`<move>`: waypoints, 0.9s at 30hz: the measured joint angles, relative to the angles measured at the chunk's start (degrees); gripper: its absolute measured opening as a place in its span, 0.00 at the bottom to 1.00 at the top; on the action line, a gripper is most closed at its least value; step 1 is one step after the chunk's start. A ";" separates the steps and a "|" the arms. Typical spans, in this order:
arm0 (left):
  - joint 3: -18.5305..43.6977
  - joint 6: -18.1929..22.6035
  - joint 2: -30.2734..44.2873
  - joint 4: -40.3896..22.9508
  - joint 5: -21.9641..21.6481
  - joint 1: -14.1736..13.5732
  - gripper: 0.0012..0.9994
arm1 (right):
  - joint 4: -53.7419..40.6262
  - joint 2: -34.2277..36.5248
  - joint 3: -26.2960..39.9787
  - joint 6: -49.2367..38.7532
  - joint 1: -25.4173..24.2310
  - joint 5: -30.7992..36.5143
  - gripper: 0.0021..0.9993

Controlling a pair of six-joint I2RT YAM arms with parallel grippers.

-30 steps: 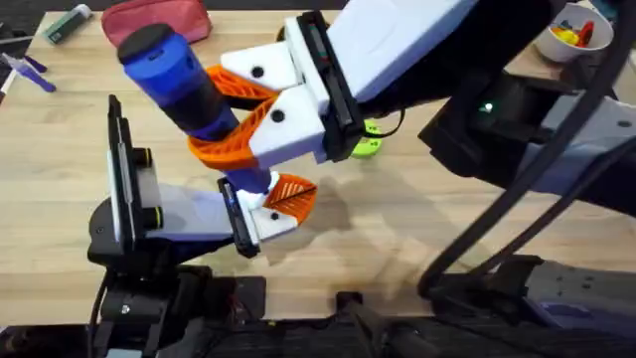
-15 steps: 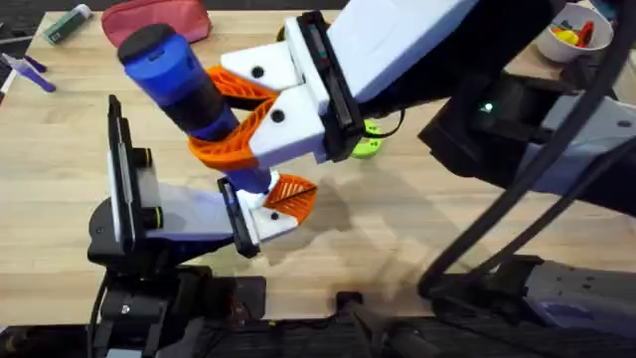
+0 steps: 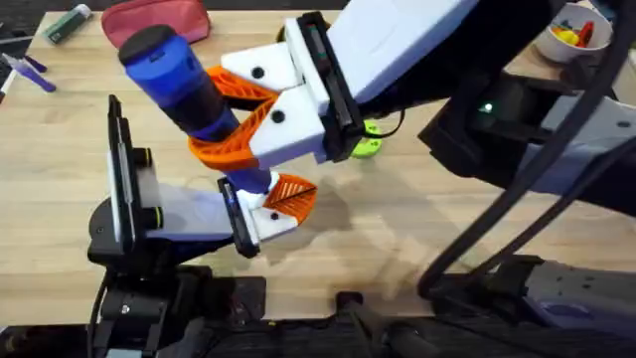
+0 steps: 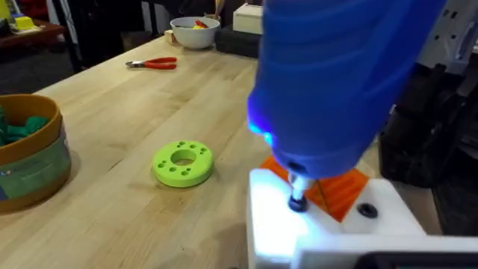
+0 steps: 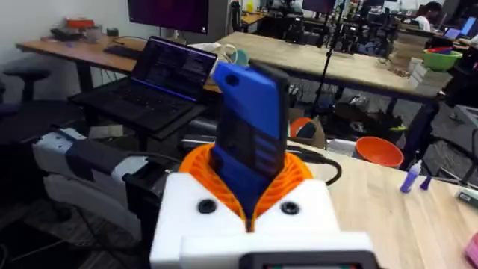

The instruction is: Pick up the gripper from the table and insert it into the empty holder that is missing its gripper. Then pick up a screw, insert it into the mounting hole, and use the screwdriver to tighten it. Finally, clean up the table by picking up the vegetable and placing it into the bucket.

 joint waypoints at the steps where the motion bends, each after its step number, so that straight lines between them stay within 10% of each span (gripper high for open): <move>1: 0.00 0.00 0.00 0.00 0.00 0.00 0.02 | 0.00 0.00 0.00 0.02 0.00 0.00 0.03; 27: 0.00 -0.07 0.02 -0.02 0.02 0.00 0.02 | -3.07 0.00 -0.02 -1.62 0.00 0.03 0.03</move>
